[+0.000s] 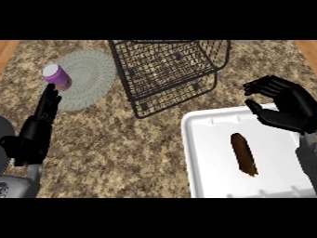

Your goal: Pick the sweet potato from the tray and place it in the tiered basket

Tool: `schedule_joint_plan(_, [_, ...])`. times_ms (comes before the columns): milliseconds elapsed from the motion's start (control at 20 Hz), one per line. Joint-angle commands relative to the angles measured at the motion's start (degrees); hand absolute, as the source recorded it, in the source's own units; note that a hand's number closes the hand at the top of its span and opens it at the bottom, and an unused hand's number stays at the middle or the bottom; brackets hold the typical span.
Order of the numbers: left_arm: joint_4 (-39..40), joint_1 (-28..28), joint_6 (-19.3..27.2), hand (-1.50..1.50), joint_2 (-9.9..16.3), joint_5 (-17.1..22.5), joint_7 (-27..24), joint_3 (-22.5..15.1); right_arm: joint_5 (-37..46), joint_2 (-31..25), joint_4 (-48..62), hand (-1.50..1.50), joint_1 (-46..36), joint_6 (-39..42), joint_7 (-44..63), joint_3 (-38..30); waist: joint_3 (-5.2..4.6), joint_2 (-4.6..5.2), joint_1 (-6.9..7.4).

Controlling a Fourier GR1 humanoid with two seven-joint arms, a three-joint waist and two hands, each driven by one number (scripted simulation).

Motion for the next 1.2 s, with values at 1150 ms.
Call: schedule_joint_plan(1150, [-2.7,-3.9,5.6,0.0,-7.6,-6.5,6.7,-6.9,21.2,-33.6,-40.4,-1.5,-5.0,38.1,16.1,7.2,-0.23,-0.56,1.56])
